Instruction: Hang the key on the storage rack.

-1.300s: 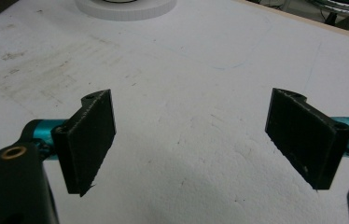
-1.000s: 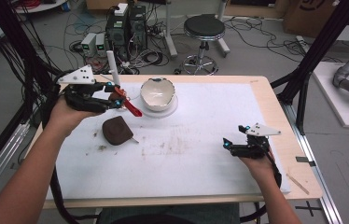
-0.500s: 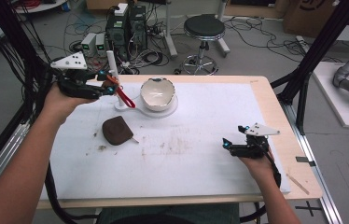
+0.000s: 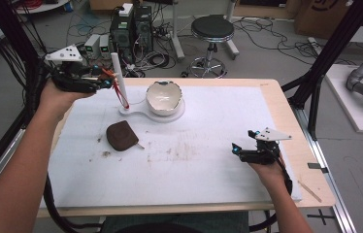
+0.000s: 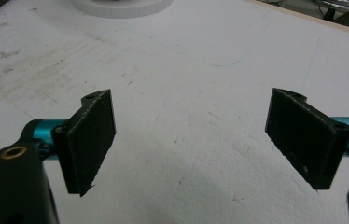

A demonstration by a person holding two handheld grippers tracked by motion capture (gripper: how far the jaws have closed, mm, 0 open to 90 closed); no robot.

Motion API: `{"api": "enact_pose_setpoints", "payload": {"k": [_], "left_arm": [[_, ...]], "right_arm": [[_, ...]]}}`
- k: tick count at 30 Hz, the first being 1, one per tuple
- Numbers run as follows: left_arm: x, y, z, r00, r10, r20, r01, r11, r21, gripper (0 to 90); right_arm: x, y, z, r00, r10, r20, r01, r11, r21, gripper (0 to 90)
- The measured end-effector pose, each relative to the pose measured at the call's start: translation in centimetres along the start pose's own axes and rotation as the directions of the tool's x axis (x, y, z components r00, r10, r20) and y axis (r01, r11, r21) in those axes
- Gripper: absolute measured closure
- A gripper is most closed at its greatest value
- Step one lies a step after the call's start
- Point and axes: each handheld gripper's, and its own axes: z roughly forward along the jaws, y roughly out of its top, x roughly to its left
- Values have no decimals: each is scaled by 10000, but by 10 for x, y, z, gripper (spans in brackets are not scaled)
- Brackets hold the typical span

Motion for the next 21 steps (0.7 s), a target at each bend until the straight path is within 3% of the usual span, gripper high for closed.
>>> {"api": "enact_pose_setpoints", "payload": {"k": [8,21], "left_arm": [[10,3,-1,9991,-131,-393,131,9999,12,488],[19,-2,2,9976,-266,-638,278,9994,192,488]], "right_arm": [[0,0,0,10000,21,8,-21,10000,50,160],[-1,0,1,10000,10,14,-10,10000,67,161]]}}
